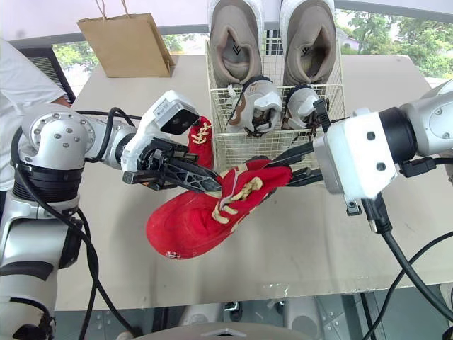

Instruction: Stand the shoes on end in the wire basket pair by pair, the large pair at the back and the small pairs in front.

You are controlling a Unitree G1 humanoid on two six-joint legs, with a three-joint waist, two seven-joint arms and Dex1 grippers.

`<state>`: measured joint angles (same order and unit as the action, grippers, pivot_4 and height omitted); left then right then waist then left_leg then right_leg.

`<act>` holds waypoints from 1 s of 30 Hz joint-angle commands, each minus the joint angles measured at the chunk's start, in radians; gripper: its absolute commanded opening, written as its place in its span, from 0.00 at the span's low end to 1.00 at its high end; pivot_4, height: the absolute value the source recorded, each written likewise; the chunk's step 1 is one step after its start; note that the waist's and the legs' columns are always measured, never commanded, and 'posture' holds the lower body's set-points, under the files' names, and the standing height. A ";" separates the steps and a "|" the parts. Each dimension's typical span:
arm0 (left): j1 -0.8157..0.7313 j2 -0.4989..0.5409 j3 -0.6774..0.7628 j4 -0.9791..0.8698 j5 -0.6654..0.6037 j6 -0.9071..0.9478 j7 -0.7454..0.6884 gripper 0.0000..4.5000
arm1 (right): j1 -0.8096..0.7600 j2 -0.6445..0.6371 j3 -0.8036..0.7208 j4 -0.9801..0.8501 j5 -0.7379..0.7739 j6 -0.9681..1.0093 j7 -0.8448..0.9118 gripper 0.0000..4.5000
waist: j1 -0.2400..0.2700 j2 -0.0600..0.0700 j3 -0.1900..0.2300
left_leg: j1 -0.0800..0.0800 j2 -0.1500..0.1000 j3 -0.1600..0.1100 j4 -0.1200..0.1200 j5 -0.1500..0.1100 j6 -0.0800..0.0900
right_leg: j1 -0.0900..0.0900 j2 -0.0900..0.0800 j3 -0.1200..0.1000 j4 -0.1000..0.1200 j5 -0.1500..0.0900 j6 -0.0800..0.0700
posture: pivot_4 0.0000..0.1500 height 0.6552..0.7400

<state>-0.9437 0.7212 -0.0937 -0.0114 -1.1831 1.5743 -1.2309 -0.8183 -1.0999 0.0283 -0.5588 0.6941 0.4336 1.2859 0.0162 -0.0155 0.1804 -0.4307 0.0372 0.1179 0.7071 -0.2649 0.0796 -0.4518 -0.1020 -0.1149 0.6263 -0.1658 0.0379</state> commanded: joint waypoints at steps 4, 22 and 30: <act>0.027 -0.153 0.277 0.026 -0.097 -0.095 0.239 0.11 | 0.237 -0.083 -0.315 -0.013 0.087 0.261 -0.179 0.70 | 0.008 -0.001 0.000 | -0.001 0.000 -0.002 0.002 0.000 0.000 | 0.003 -0.002 -0.002 -0.001 0.001 -0.001 | 1.00 1.00; 0.203 -0.364 0.151 -0.291 0.339 -0.858 0.372 0.10 | 0.429 0.201 -0.311 -0.260 1.231 0.174 -1.581 0.98 | 0.000 0.000 -0.001 | 0.004 -0.001 0.001 0.002 0.000 0.000 | 0.006 0.000 0.001 0.000 0.002 -0.007 | 1.00 1.00; 0.231 -0.367 0.139 -0.275 0.377 -0.976 0.324 0.10 | 0.390 0.195 -0.219 -0.260 1.219 0.144 -1.621 0.35 | 0.001 0.000 -0.001 | 0.002 0.000 0.000 0.002 0.000 0.001 | 0.005 0.001 0.000 -0.001 0.003 -0.004 | 1.00 1.00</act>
<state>-0.7015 0.3609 0.0410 -0.2589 -0.7927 0.6290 -0.8914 -0.4218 -0.8929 -0.2033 -0.7840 1.9062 0.5759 -0.3584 0.0169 -0.0159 0.1798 -0.4288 0.0372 0.1175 0.7088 -0.2653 0.0805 -0.4473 -0.1007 -0.1149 0.6254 -0.1626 0.0336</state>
